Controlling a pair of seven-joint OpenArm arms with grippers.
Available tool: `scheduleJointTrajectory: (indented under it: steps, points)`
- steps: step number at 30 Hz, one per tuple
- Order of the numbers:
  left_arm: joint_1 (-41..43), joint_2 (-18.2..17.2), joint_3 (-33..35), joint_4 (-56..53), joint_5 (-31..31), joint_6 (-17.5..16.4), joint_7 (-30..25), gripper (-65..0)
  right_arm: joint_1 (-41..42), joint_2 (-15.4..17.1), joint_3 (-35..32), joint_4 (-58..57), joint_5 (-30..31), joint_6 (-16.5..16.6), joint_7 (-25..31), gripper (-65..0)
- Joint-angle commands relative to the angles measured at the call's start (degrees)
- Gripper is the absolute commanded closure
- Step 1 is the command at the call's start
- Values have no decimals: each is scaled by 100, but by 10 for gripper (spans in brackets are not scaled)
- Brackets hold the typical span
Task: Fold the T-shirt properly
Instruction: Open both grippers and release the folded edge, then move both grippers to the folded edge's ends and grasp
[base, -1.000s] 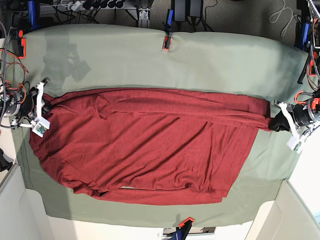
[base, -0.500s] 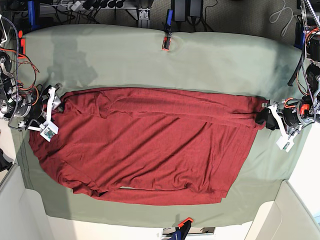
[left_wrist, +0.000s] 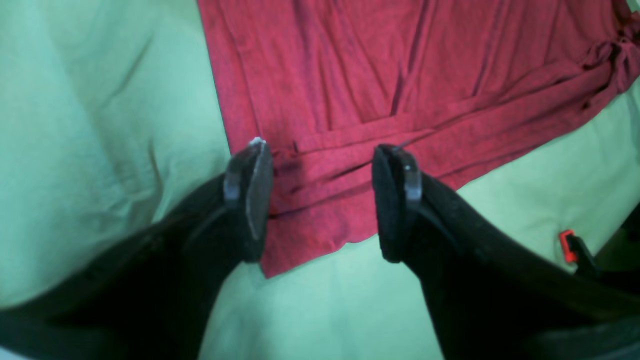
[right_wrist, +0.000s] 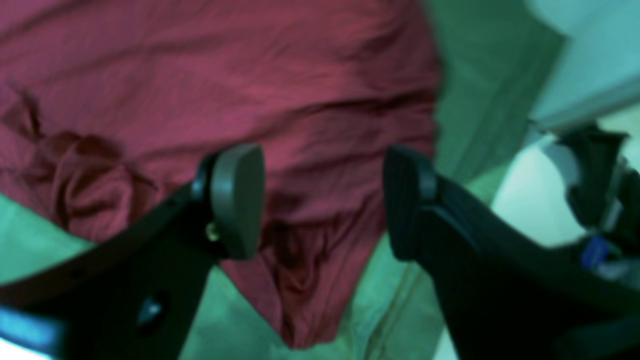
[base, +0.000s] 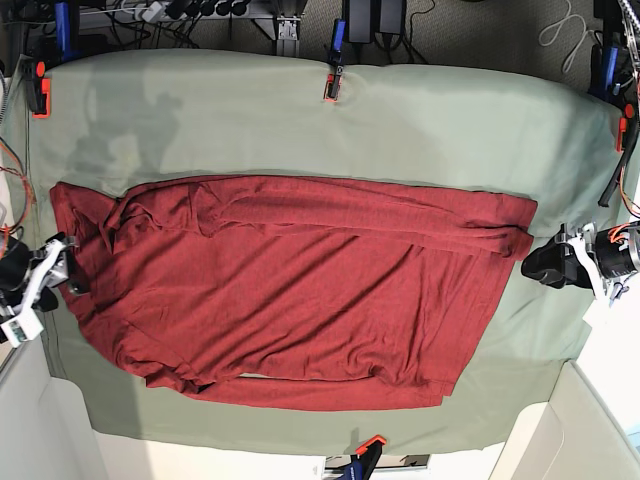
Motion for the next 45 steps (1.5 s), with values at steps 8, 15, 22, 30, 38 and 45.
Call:
scheduleJointTrajectory:
  steps: [8, 15, 22, 30, 38, 45]
  points:
    - [280, -212, -66, 76, -1161, -45, 667, -346, -1261, -197, 1788, 44, 693, 122, -83, -375]
    - [846, -210, -66, 76, -1158, -45, 662, -346, -2155, -839, 3034, 55, 1416, 459, -234, -375]
    - [1121, -210, -66, 76, -1180, -45, 640, -346, -2594, -1473, 3123, 52, 1600, 503, -227, -375]
    - [1598, -142, -92, 70, -1139, -45, 505, -346, -2527, -2129, 3121, 48, 1318, 448, 105, -375]
    - [1622, 219, -380, -138, -874, -45, 310, -346, -2229, -2413, 3121, -144, 944, 297, 232, -375]
    - [1624, 376, -675, -610, -833, -45, 229, -346, -1714, -2409, 3174, -872, 848, 295, 245, -375]
